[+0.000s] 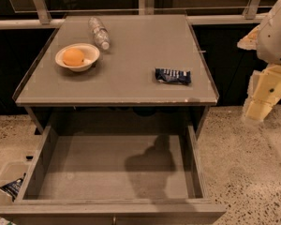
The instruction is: Place rxbar blueberry into top drawer
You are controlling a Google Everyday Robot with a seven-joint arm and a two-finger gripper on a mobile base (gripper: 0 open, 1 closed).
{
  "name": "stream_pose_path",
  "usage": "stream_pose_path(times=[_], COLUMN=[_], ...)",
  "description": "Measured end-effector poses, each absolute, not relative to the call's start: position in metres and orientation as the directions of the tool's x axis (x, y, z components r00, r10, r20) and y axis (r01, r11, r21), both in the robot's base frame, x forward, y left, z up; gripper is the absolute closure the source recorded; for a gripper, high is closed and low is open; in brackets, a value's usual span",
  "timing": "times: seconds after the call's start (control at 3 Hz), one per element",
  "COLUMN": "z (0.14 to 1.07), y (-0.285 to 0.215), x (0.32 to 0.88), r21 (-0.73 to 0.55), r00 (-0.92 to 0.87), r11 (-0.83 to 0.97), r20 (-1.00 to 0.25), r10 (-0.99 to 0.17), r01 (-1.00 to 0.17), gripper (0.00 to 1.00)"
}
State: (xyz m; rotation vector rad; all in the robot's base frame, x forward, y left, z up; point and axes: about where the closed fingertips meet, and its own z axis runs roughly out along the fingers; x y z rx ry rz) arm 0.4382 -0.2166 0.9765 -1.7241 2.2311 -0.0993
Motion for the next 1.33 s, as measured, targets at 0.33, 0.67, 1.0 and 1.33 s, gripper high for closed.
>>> stream_pose_path(times=[0.33, 0.67, 1.0, 1.33], z=[0.976, 0.977, 0.967, 0.939], y=[-0.217, -0.218, -0.233, -0.243], x=[0.438, 0.440, 0.458, 0.491], r21=[-0.247, -0.249, -0.213, -0.117], r00=[-0.221, -0.215, -0.183, -0.164], r11=[0.270, 0.269, 0.257, 0.228], r20=[-0.207, -0.221, -0.313, -0.397], r10=[-0.953, -0.951, -0.932, -0.903], r01=[-0.931, -0.931, -0.943, -0.967], gripper=[0.00, 0.00, 0.00, 0.00])
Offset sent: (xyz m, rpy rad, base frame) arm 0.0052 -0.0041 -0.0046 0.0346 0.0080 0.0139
